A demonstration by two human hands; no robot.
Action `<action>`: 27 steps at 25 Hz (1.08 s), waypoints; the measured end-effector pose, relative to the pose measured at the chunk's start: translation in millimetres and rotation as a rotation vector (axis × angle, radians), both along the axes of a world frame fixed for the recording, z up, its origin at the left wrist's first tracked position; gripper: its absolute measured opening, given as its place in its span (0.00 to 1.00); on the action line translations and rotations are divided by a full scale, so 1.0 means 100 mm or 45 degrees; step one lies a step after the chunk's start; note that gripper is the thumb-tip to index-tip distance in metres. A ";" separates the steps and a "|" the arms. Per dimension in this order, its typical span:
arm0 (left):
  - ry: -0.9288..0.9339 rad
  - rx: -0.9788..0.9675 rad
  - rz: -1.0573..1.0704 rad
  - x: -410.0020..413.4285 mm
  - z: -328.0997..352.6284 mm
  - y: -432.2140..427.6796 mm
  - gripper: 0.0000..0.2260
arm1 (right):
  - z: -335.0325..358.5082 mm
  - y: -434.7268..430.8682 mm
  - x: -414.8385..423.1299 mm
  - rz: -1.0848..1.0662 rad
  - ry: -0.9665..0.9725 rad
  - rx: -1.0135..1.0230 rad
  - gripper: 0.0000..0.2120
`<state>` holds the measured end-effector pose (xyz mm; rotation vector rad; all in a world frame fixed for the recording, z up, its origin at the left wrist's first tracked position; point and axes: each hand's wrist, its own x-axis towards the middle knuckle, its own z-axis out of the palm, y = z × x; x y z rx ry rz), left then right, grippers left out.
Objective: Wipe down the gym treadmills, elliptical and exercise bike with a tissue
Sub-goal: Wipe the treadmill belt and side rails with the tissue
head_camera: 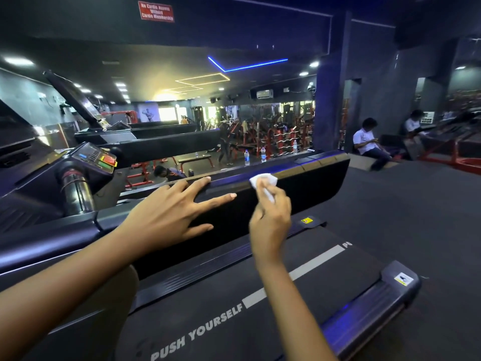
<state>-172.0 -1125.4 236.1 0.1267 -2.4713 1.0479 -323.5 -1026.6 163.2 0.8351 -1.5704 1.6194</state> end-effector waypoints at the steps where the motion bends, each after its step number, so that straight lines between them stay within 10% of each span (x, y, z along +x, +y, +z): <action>1: 0.004 -0.002 0.000 0.00 0.00 0.00 0.28 | -0.03 0.01 0.12 0.039 0.077 0.036 0.18; 12: 0.019 0.042 0.012 -0.24 -0.01 0.01 0.30 | 0.25 0.43 -1.51 -0.181 -0.204 0.248 0.19; 23: -0.004 0.132 0.083 -0.45 0.01 0.08 0.30 | 0.21 0.42 -0.86 0.070 0.344 0.334 0.21; 27: -0.163 0.303 0.138 -0.89 0.12 0.23 0.30 | 0.55 0.61 -1.87 -0.188 -0.062 0.437 0.25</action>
